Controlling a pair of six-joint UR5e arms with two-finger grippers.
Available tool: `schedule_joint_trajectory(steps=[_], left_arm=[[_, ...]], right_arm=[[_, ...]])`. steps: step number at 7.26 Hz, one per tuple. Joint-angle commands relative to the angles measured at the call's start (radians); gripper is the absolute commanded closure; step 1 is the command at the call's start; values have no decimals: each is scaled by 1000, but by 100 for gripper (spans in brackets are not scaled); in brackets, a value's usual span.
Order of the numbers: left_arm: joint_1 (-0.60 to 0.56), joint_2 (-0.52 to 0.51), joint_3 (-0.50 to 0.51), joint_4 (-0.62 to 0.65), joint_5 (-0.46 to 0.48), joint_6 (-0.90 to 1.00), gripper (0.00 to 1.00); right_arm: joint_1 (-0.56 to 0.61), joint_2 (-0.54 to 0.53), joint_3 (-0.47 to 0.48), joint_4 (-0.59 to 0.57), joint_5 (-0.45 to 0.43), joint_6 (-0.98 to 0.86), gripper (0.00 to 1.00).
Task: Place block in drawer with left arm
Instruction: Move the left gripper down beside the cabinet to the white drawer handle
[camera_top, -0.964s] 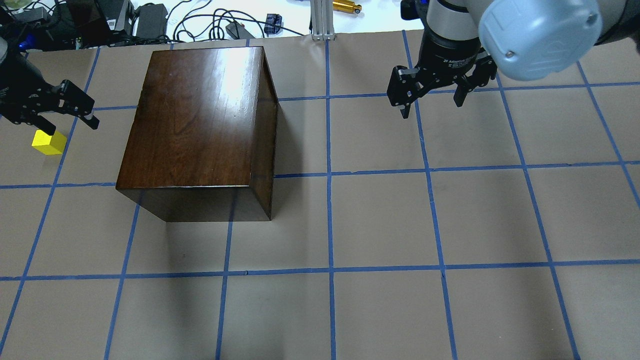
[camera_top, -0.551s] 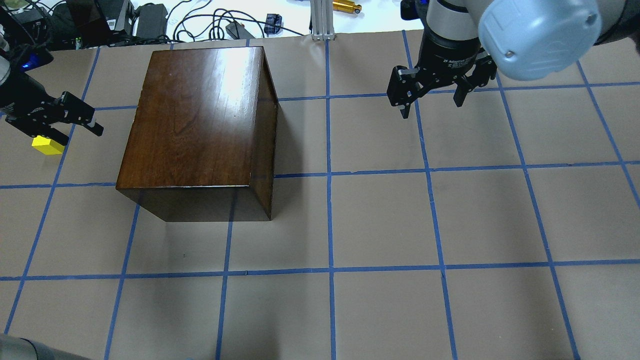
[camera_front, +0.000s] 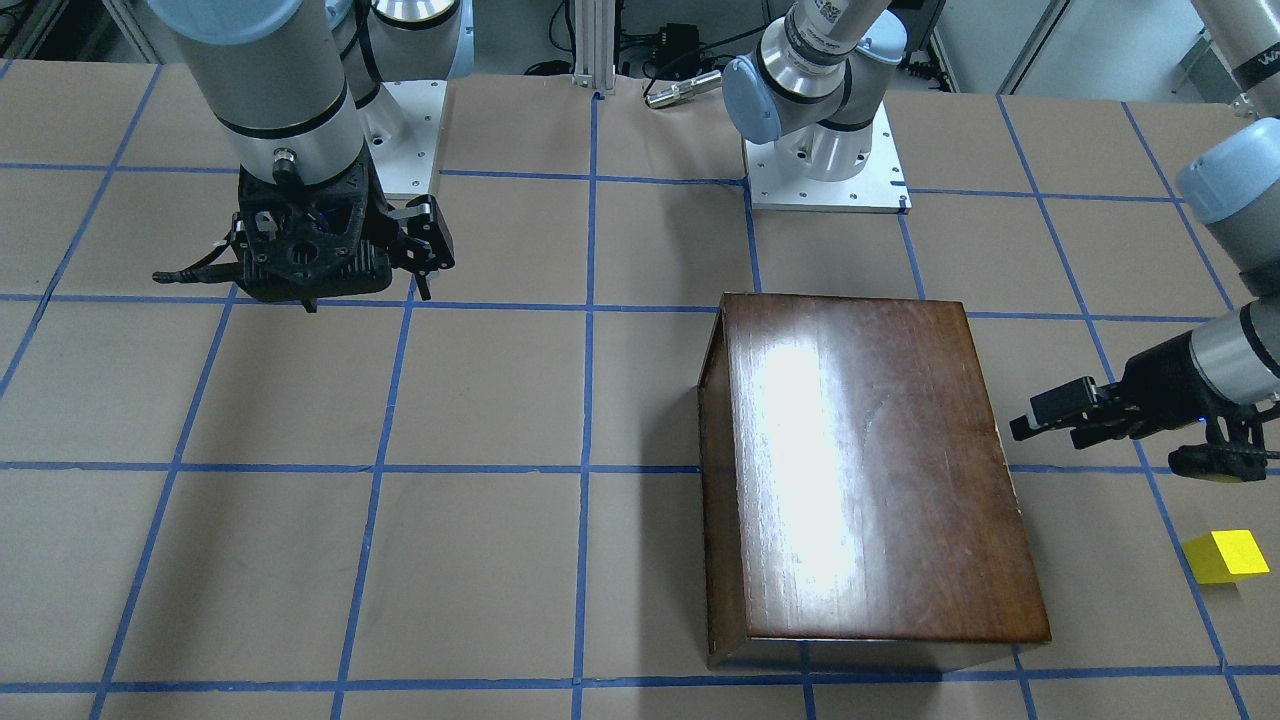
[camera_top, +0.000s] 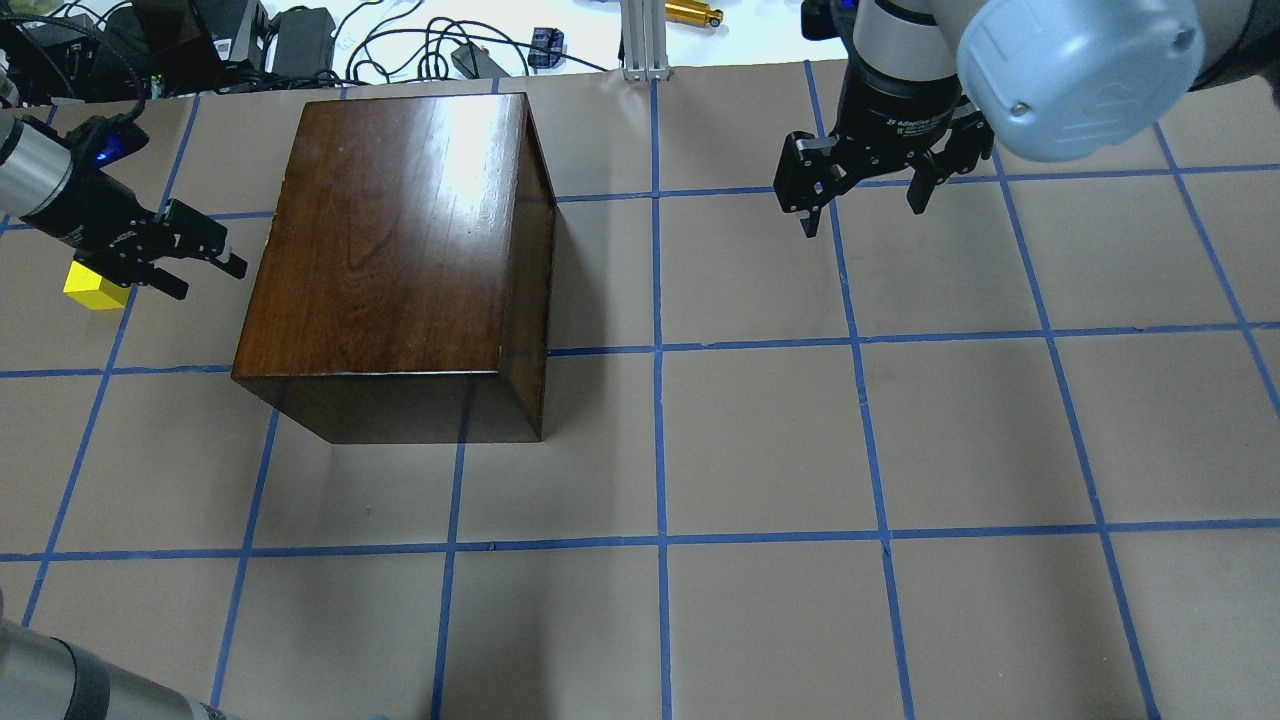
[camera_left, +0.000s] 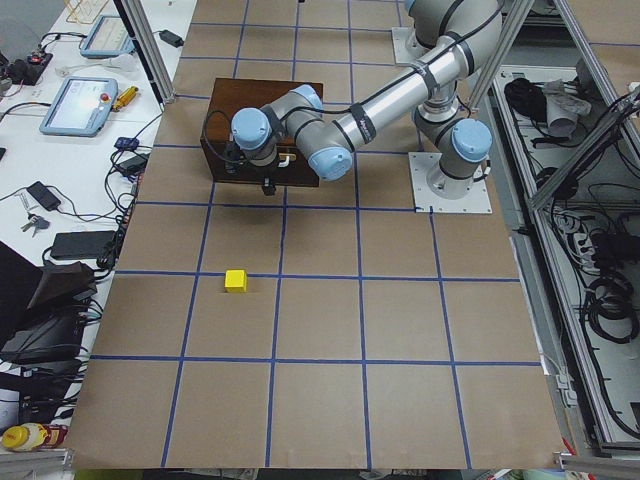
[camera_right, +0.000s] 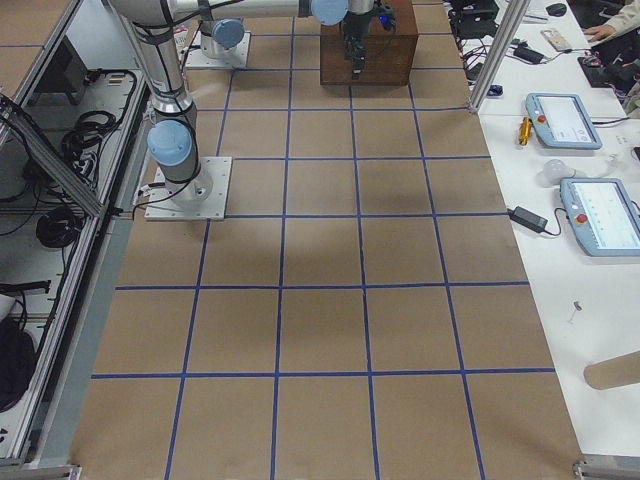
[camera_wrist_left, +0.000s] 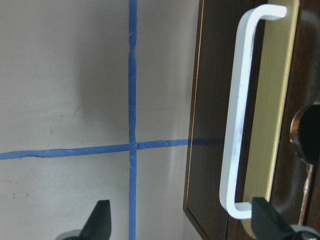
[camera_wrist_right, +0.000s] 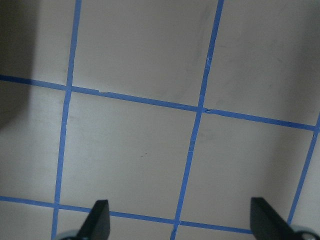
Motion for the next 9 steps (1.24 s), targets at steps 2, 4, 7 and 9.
schedule_joint_trajectory(steps=[2, 4, 7, 9], left_arm=[[-26, -36, -5, 36, -30, -1, 0], [-28, -44, -4, 39, -30, -1, 0], [-28, -71, -4, 68, -52, 5, 0], [-22, -77, 4, 75, -46, 13, 0]], right_arm=[[0, 0, 0, 0, 0, 1, 0], [0, 0, 0, 0, 0, -1, 0], [0, 0, 0, 0, 0, -1, 0], [0, 0, 0, 0, 2, -1, 0]])
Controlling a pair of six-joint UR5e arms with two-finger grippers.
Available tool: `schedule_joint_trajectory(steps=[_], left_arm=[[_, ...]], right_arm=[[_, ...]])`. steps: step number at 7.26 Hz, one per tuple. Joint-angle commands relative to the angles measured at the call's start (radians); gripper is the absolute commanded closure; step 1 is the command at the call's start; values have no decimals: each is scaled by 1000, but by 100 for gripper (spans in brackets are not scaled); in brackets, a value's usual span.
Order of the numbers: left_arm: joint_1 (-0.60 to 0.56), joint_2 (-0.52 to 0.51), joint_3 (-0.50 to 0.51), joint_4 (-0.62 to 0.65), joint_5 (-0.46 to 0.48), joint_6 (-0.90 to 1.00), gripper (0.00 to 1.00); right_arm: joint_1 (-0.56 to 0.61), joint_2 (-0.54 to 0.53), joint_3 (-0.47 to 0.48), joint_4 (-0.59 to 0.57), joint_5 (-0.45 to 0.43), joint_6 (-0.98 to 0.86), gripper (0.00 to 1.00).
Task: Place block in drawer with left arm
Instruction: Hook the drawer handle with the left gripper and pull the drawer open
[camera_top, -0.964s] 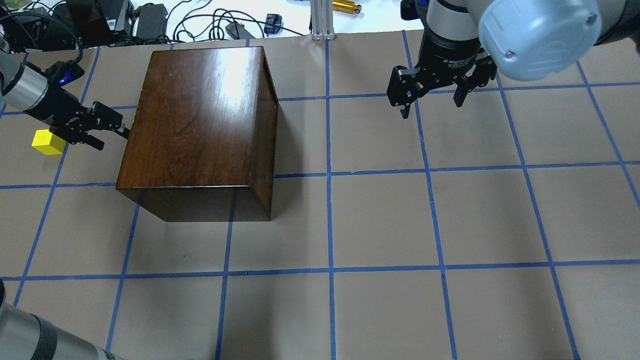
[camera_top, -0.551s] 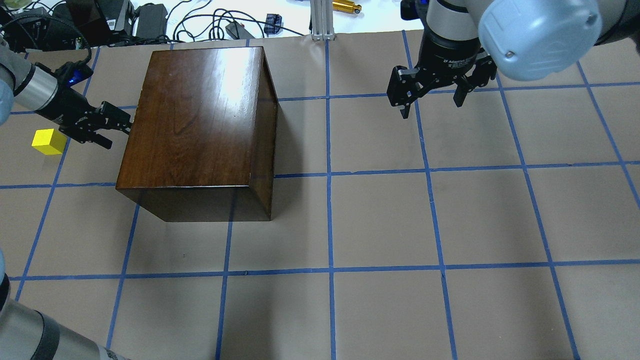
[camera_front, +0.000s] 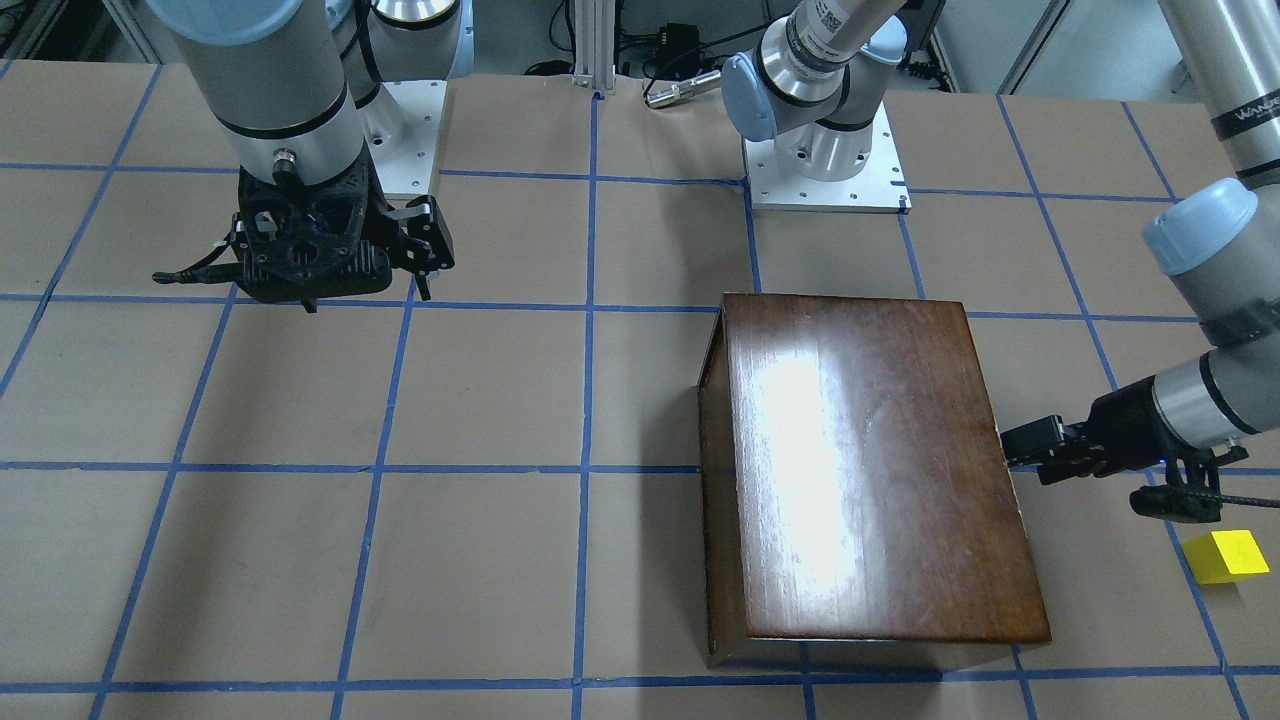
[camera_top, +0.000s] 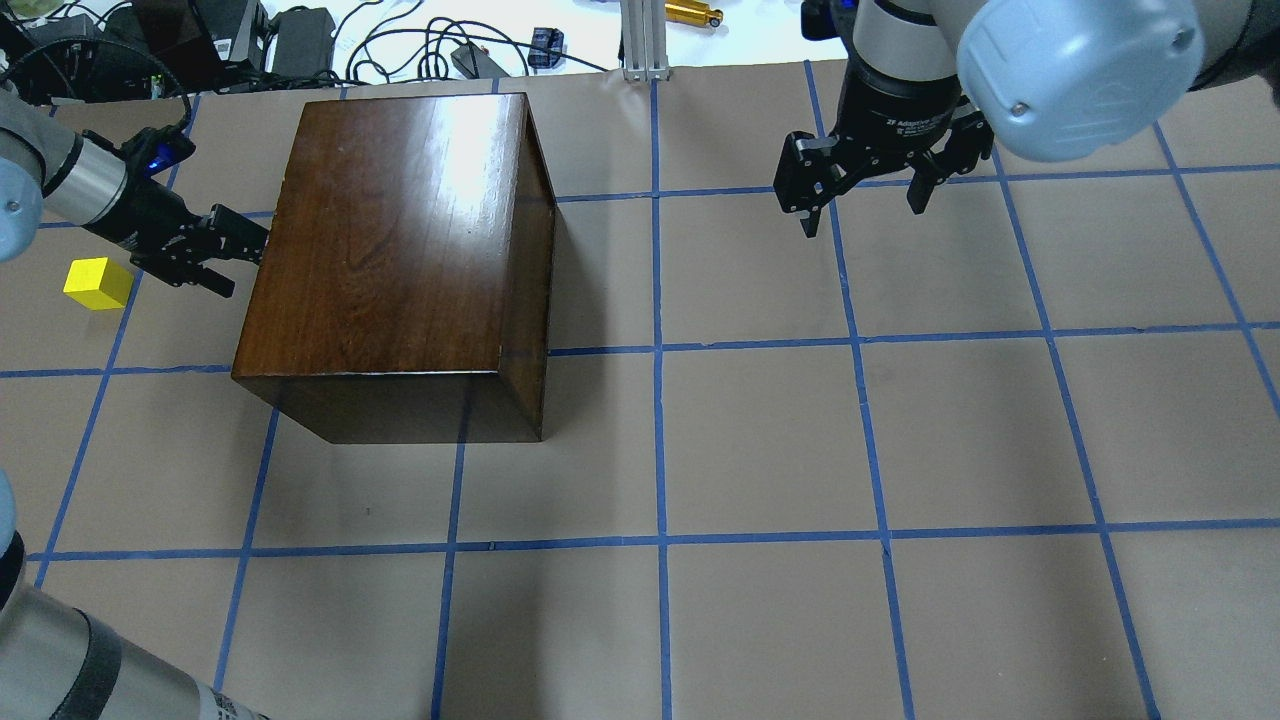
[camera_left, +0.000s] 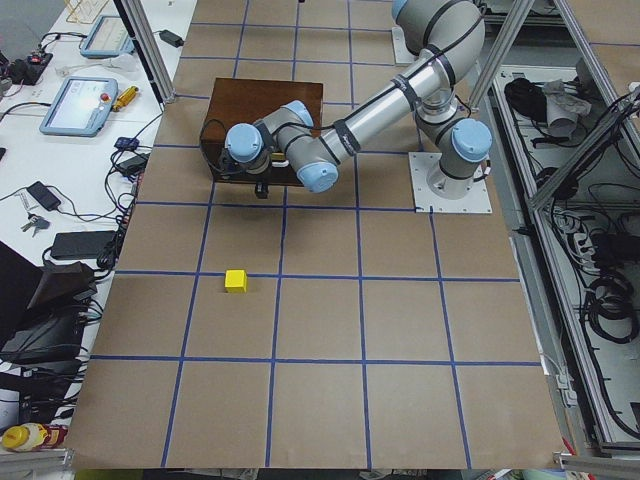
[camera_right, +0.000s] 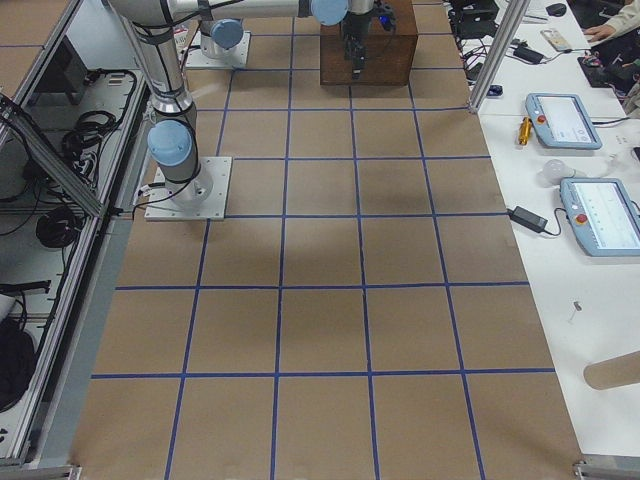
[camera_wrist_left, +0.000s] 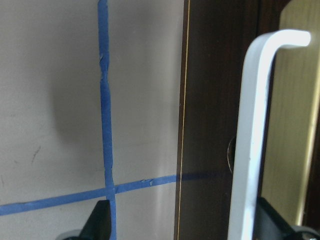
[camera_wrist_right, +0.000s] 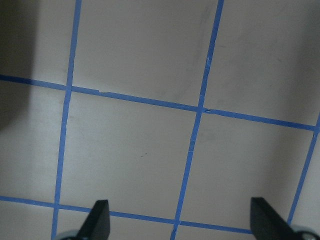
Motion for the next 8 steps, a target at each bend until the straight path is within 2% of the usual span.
schedule_joint_trajectory(steps=[1, 6, 8], left_arm=[[7, -7, 5, 9, 5, 4, 0], [93, -6, 5, 8, 17, 77, 0], [160, -12, 5, 8, 34, 130, 0]], right_arm=[[0, 0, 0, 0, 0, 0, 0], [0, 0, 0, 0, 0, 1, 0], [0, 0, 0, 0, 0, 0, 0]])
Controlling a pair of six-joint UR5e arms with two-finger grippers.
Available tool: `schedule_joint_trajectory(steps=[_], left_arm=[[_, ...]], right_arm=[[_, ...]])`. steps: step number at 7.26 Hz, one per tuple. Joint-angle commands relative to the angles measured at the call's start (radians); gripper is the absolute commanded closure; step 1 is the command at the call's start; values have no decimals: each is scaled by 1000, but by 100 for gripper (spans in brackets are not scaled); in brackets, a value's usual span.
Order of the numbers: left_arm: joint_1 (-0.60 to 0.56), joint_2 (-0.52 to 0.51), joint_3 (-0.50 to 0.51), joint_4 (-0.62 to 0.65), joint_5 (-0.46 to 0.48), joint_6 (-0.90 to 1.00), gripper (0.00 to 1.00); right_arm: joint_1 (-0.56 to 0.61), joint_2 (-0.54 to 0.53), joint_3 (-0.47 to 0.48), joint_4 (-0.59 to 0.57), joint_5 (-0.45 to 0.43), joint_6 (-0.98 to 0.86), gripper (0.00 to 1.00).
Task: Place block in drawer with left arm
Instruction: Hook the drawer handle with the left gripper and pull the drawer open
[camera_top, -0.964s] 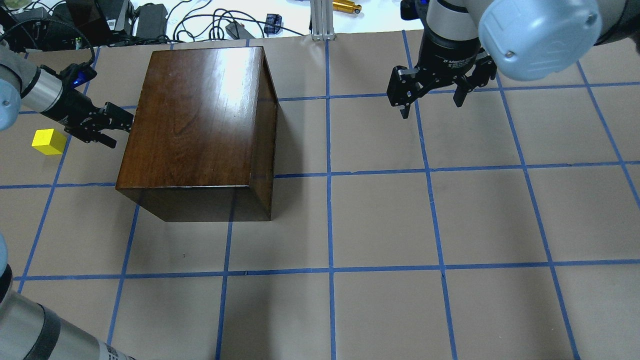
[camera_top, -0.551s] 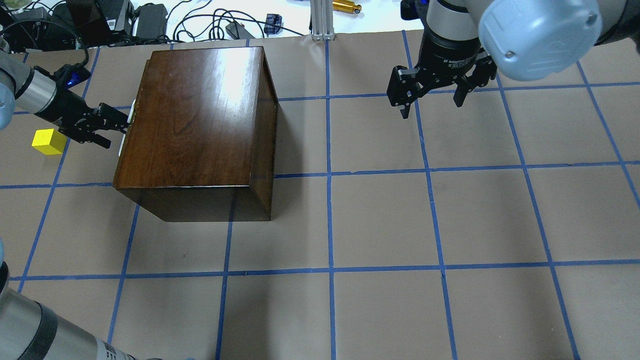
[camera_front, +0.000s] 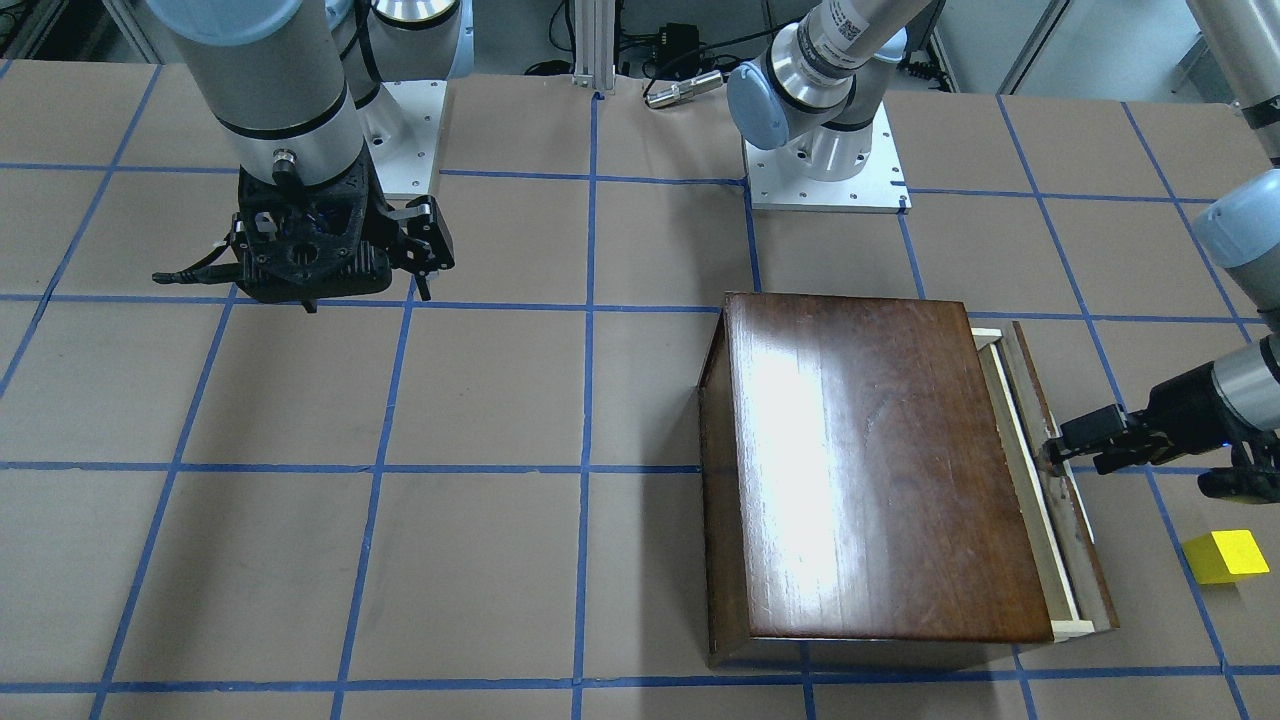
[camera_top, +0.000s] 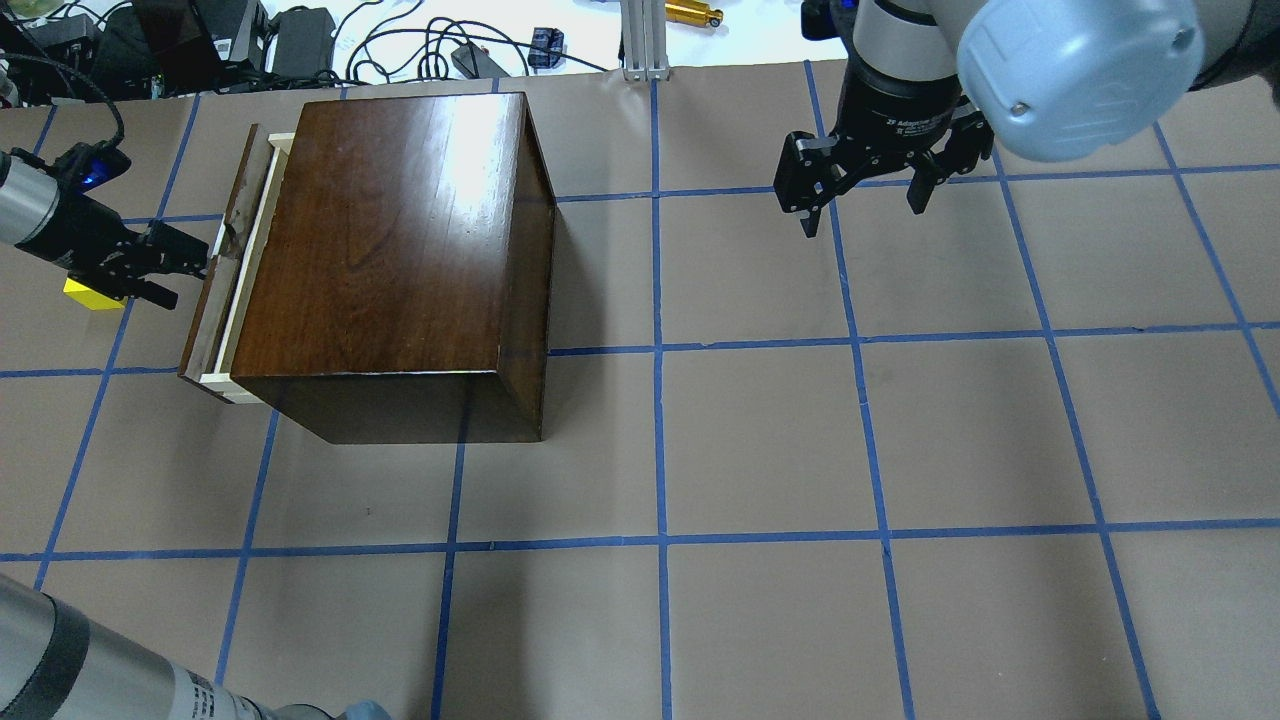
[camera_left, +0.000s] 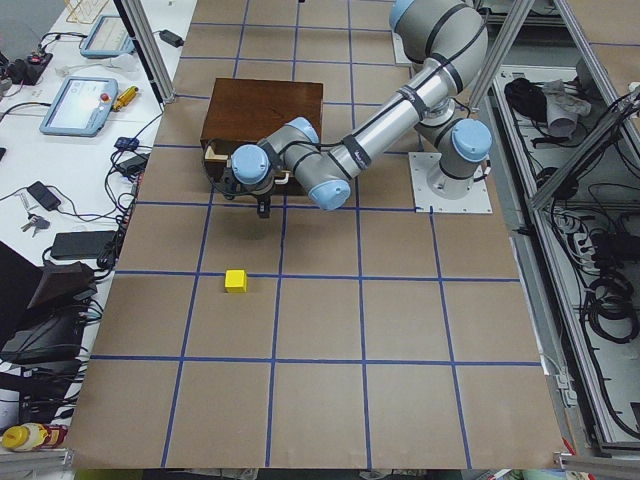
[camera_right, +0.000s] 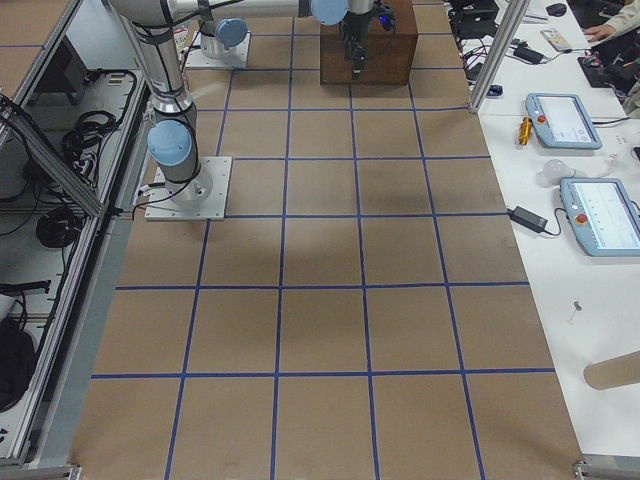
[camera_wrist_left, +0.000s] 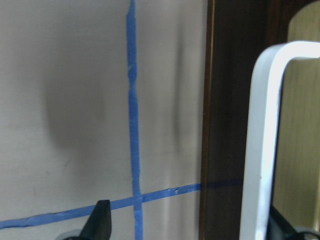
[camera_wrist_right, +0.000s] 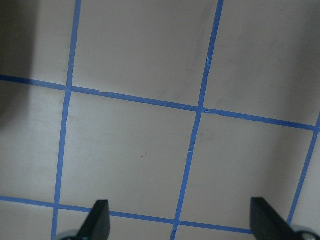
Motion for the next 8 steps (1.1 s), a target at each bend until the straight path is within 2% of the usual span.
schedule_joint_trajectory(steps=[1, 8], left_arm=[[53, -4, 2, 0, 8, 47, 0], [113, -8, 2, 5, 29, 65, 0]], right_arm=[[0, 0, 0, 0, 0, 1, 0], [0, 0, 0, 0, 0, -1, 0]])
